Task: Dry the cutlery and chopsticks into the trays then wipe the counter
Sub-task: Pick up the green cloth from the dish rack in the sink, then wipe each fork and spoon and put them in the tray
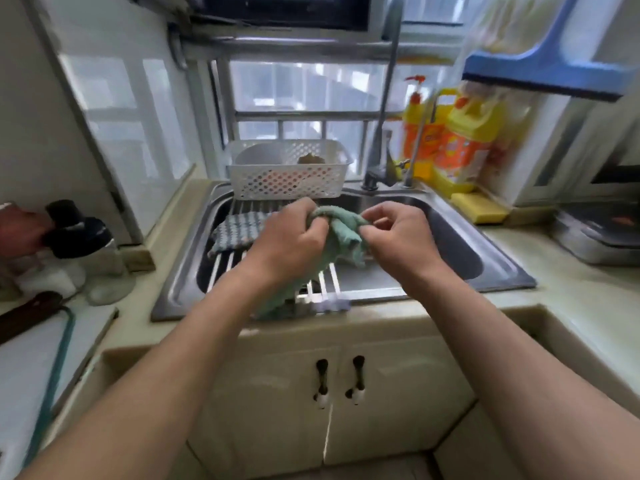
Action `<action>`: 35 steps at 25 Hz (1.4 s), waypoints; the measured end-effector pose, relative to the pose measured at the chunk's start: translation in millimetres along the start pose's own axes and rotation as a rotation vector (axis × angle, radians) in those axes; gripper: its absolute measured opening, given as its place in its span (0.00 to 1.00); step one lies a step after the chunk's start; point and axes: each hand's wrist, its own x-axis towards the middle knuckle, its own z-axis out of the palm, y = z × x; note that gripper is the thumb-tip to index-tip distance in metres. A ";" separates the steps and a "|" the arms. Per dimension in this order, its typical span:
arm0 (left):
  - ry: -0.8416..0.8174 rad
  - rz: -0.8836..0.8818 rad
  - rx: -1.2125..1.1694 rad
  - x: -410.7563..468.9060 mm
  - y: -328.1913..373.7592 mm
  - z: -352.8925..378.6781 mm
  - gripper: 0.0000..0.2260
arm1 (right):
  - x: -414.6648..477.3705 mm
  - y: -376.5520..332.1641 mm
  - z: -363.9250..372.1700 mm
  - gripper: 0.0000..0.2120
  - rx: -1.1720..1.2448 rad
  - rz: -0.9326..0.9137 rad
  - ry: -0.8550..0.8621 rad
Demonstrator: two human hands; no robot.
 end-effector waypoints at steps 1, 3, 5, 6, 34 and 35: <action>-0.009 -0.006 -0.179 0.9 17.2 3.1 0.10 | -5.5 -8.8 -17.4 0.08 0.156 0.037 0.032; -0.098 -0.060 -0.633 1.7 59.6 24.0 0.10 | -20.9 -27.4 -61.1 0.10 0.407 0.102 0.084; -0.299 -0.166 -1.047 -5.6 116.8 63.0 0.10 | -42.2 -41.5 -119.8 0.08 0.506 0.123 0.184; -0.428 -0.212 -1.193 -13.2 143.8 87.5 0.10 | -53.9 -44.8 -150.9 0.07 0.532 0.119 0.246; -1.191 -0.536 -1.510 -259.6 464.3 351.3 0.09 | -462.5 103.1 -531.3 0.06 -0.953 1.151 0.040; -1.228 -0.511 -1.570 -260.0 471.5 349.1 0.11 | -463.0 103.4 -531.2 0.07 -0.942 1.161 0.023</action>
